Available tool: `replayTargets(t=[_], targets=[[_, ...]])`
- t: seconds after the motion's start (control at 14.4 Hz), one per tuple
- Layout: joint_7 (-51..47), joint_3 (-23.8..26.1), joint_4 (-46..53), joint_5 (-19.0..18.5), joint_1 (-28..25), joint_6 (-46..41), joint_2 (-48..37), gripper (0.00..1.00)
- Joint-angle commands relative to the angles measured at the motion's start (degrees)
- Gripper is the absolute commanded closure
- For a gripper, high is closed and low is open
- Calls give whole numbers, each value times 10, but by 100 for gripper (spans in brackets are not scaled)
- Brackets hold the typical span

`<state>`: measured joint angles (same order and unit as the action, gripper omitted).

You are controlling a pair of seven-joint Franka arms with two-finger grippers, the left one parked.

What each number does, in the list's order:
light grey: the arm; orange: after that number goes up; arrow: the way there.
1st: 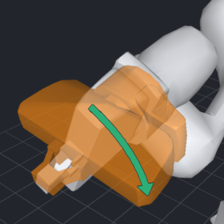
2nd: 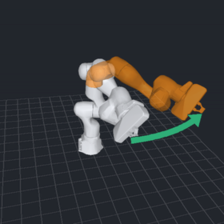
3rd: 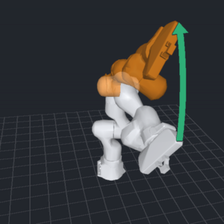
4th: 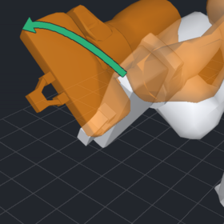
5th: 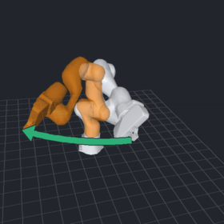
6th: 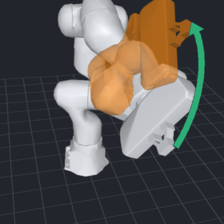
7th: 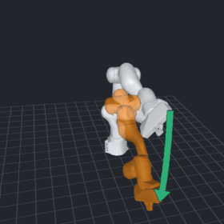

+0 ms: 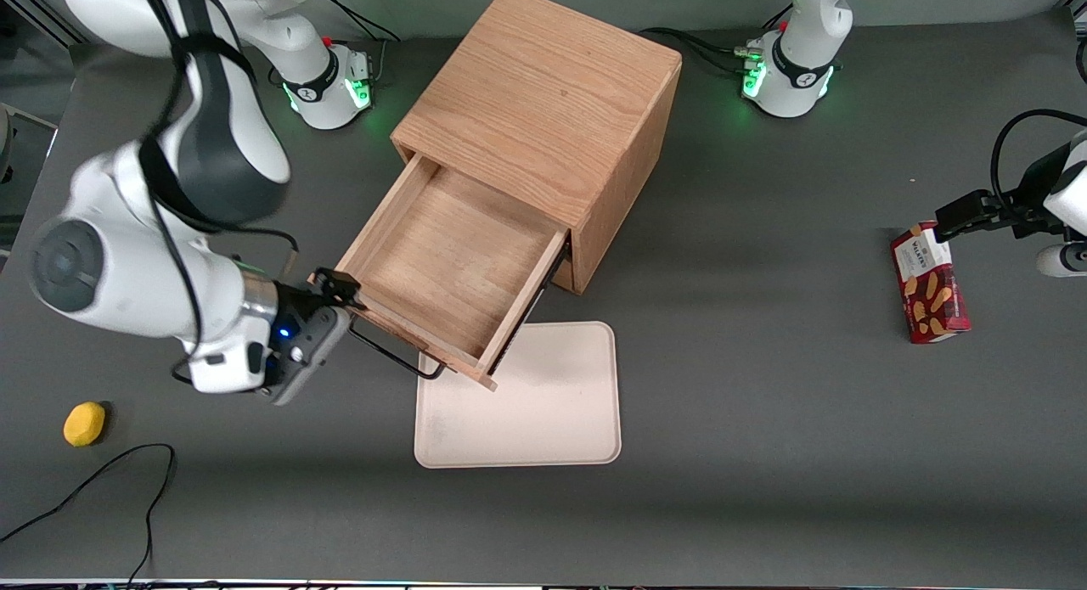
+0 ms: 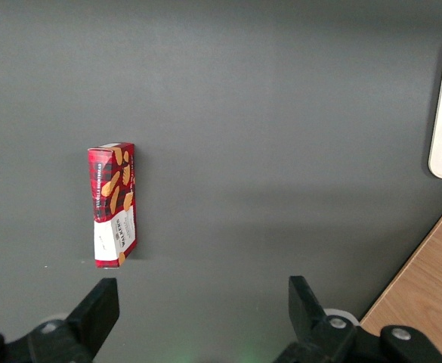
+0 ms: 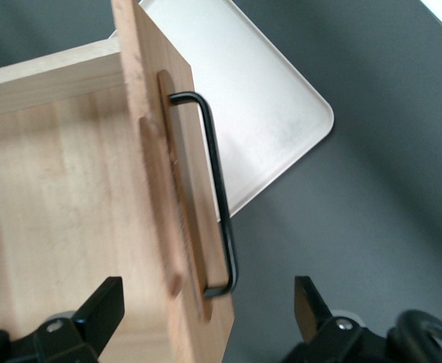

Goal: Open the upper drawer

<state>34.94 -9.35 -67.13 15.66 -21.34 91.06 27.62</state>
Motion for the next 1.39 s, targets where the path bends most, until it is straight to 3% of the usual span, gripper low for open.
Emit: replayTargets(t=[0.0,0.42,0.62,0.97,1.32], targets=[[-29,-15,6,6,3,-33,-34,0],[-117,-15,-3,-55,-3,-39,-115,0],[-176,-13,-13,-109,-7,-38,-145,0],[-322,-13,-55,-133,3,-32,-197,0],[-334,-12,-120,-136,47,-15,-259,0]])
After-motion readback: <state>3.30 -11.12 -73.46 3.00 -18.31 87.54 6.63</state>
